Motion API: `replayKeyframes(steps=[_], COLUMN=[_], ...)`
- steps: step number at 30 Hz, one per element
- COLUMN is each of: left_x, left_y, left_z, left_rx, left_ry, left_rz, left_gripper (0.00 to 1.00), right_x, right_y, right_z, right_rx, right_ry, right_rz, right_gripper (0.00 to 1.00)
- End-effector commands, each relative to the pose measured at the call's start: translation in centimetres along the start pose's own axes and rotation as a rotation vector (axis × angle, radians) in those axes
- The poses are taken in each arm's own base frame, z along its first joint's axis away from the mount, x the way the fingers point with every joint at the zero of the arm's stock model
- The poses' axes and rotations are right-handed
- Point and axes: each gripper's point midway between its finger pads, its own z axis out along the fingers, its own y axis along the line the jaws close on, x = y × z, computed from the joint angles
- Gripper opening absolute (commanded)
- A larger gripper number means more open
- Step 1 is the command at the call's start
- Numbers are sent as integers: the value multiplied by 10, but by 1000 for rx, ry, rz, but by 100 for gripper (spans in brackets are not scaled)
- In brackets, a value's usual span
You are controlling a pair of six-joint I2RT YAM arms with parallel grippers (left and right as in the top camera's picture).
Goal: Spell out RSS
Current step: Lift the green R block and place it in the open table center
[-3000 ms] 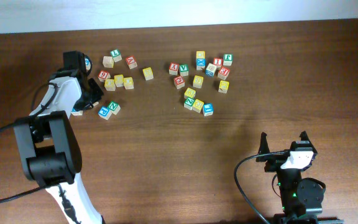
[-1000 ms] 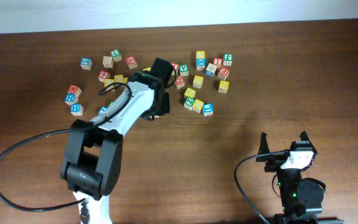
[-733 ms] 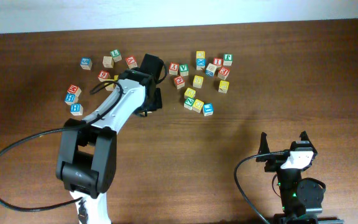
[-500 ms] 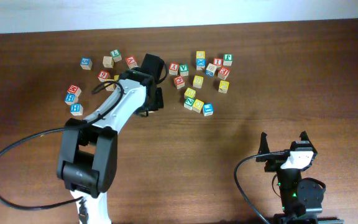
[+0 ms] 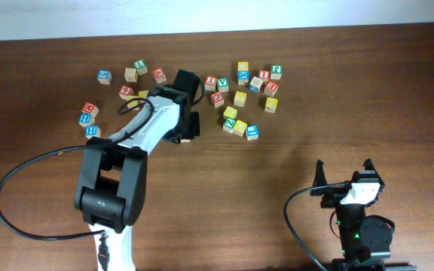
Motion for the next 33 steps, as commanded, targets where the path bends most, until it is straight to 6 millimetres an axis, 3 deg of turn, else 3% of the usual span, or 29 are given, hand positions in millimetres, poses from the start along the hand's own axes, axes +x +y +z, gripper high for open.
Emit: replayKeyframes(steps=[1, 7, 13, 21, 29, 33], left_x=[1, 2, 2, -3, -16, -24], left_y=[-3, -3, -3, -4, -7, -4], left_z=[5, 5, 5, 1, -16, -31], left_rx=[15, 15, 14, 18, 24, 23], left_ry=[13, 15, 16, 6, -14, -16], left_rz=[46, 64, 64, 63, 61, 50], left_gripper=[27, 31, 49, 51, 48, 52], right_x=[3, 3, 3, 3, 3, 3], right_y=[2, 2, 2, 2, 2, 2], right_z=[0, 0, 0, 0, 0, 0], right_rx=[-12, -11, -11, -11, -12, -11], right_ry=[6, 6, 6, 6, 6, 6], right_rz=[1, 1, 1, 1, 1, 1], right_gripper=[98, 98, 98, 98, 98, 98])
